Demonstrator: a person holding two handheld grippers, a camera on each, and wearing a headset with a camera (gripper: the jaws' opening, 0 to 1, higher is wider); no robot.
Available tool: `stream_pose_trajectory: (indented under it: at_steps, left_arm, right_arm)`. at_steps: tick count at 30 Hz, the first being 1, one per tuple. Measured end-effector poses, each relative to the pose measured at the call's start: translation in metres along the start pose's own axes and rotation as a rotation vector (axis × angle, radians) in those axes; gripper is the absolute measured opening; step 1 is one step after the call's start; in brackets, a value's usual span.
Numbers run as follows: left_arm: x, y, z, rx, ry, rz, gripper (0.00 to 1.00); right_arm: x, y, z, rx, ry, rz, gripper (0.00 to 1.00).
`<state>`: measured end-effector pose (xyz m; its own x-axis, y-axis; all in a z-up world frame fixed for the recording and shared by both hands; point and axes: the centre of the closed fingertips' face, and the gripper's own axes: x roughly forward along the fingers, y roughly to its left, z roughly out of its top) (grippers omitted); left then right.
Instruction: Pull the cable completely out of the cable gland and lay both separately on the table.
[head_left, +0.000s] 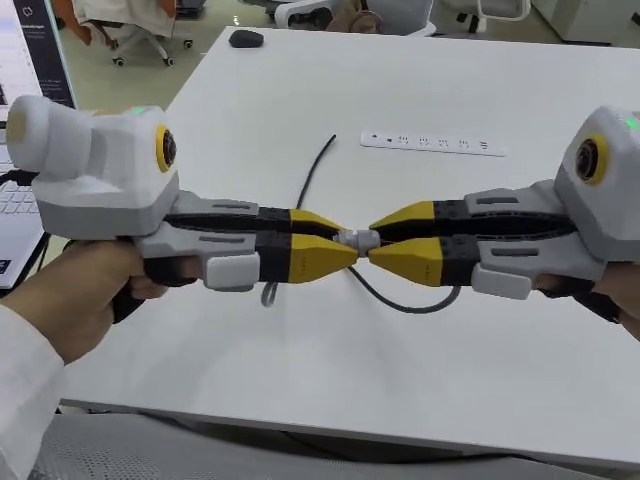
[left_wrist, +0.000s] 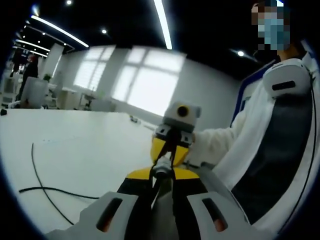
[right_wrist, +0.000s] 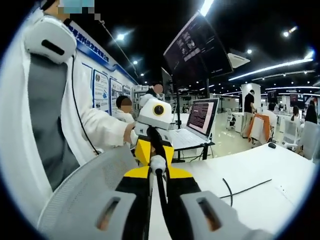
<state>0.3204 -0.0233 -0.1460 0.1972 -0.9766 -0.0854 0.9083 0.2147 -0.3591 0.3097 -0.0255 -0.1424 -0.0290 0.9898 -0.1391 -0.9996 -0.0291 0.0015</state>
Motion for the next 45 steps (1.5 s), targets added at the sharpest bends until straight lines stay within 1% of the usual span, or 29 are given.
stream_pose_trajectory:
  at_steps: [1, 2, 4, 5, 6, 7, 8, 9, 11, 13, 14, 16, 18, 21, 22, 23, 25, 26, 30, 33, 34, 35, 36, 38, 39, 40, 42, 43, 45]
  left_arm:
    - [0.000, 0.000, -0.001, -0.001, 0.004, 0.001, 0.15]
    - [0.001, -0.002, -0.004, 0.024, 0.012, -0.001, 0.15]
    - [0.001, -0.003, -0.003, 0.064, 0.011, 0.004, 0.15]
    - [0.001, -0.004, -0.001, 0.108, 0.005, 0.006, 0.15]
    - [0.001, -0.005, 0.001, 0.140, 0.001, 0.011, 0.15]
    - [0.001, -0.003, 0.005, 0.190, -0.017, 0.037, 0.16]
    - [0.001, -0.003, 0.008, 0.214, -0.025, 0.042, 0.16]
    - [0.000, -0.005, 0.009, 0.249, -0.025, 0.044, 0.16]
    - [-0.002, -0.002, 0.013, 0.316, -0.042, 0.078, 0.16]
    - [-0.002, -0.004, 0.014, 0.358, -0.046, 0.079, 0.16]
    - [-0.002, -0.005, 0.014, 0.378, -0.046, 0.080, 0.16]
    - [-0.001, -0.008, 0.012, 0.397, -0.034, 0.074, 0.16]
    - [0.000, -0.008, 0.012, 0.411, -0.028, 0.074, 0.16]
    - [0.003, -0.009, 0.012, 0.409, -0.033, 0.071, 0.16]
    - [0.004, -0.009, 0.012, 0.411, -0.035, 0.072, 0.16]
    - [0.004, -0.007, 0.012, 0.417, -0.035, 0.077, 0.16]
    - [0.003, -0.007, 0.012, 0.396, -0.038, 0.072, 0.16]
    - [0.003, -0.007, 0.013, 0.395, -0.042, 0.074, 0.16]
    - [0.003, -0.009, 0.015, 0.410, -0.049, 0.071, 0.16]
    - [0.002, -0.008, 0.016, 0.418, -0.049, 0.072, 0.16]
    - [0.002, -0.008, 0.017, 0.418, -0.049, 0.072, 0.16]
    - [0.002, -0.006, 0.017, 0.404, -0.047, 0.077, 0.16]
    - [0.002, -0.006, 0.016, 0.371, -0.040, 0.073, 0.16]
    - [0.002, -0.006, 0.015, 0.354, -0.032, 0.060, 0.16]
    - [0.002, -0.007, 0.015, 0.353, -0.036, 0.060, 0.16]
    - [0.001, -0.007, 0.016, 0.340, -0.040, 0.056, 0.16]
    - [0.002, -0.008, 0.015, 0.237, -0.039, 0.038, 0.16]
    - [0.002, -0.008, 0.015, 0.160, -0.039, 0.022, 0.16]
    - [0.001, -0.008, 0.016, 0.094, -0.048, 0.002, 0.16]
  right_arm:
    - [0.000, 0.000, -0.001, -0.005, 0.006, 0.000, 0.09]
    - [0.000, 0.002, -0.003, 0.004, 0.012, 0.005, 0.09]
    - [0.000, 0.002, -0.004, 0.004, 0.013, 0.005, 0.10]
    - [0.000, 0.002, -0.003, 0.029, 0.004, 0.015, 0.10]
    - [-0.001, 0.003, -0.002, 0.054, -0.013, 0.027, 0.11]
    - [-0.003, -0.002, 0.000, 0.084, -0.034, 0.016, 0.12]
    - [-0.005, -0.007, 0.004, 0.119, -0.063, -0.006, 0.14]
    - [-0.007, -0.010, 0.006, 0.206, -0.085, -0.007, 0.19]
    - [-0.010, -0.011, 0.010, 0.297, -0.116, 0.010, 0.23]
    - [-0.011, -0.009, 0.012, 0.331, -0.126, 0.033, 0.25]
    - [-0.011, -0.009, 0.011, 0.333, -0.120, 0.033, 0.24]
    - [-0.009, -0.008, 0.012, 0.362, -0.123, 0.040, 0.24]
    - [-0.007, -0.008, 0.011, 0.366, -0.120, 0.043, 0.22]
    - [-0.002, -0.005, 0.006, 0.350, -0.088, 0.045, 0.17]
    - [-0.002, -0.004, 0.002, 0.316, -0.063, 0.046, 0.15]
    - [-0.001, -0.003, 0.004, 0.321, -0.074, 0.047, 0.14]
    - [-0.001, -0.002, 0.005, 0.332, -0.073, 0.053, 0.13]
    - [-0.002, -0.001, 0.005, 0.313, -0.075, 0.050, 0.13]
    - [-0.003, -0.001, 0.007, 0.338, -0.075, 0.054, 0.12]
    - [-0.003, 0.000, 0.009, 0.311, -0.074, 0.049, 0.12]
    - [-0.003, 0.000, 0.009, 0.282, -0.075, 0.044, 0.12]
    - [-0.002, -0.002, 0.010, 0.174, -0.065, 0.018, 0.12]
    - [-0.002, 0.000, 0.009, 0.102, -0.051, 0.014, 0.11]
    - [-0.001, 0.004, 0.008, 0.090, -0.040, 0.024, 0.11]
    - [-0.002, 0.004, 0.009, 0.125, -0.052, 0.024, 0.11]
    - [-0.002, 0.004, 0.009, 0.118, -0.058, 0.025, 0.11]
    - [-0.001, 0.003, 0.011, 0.050, -0.070, 0.021, 0.11]
    - [-0.001, 0.003, 0.011, 0.011, -0.076, 0.019, 0.11]
    - [-0.002, 0.004, 0.012, 0.010, -0.083, 0.027, 0.11]
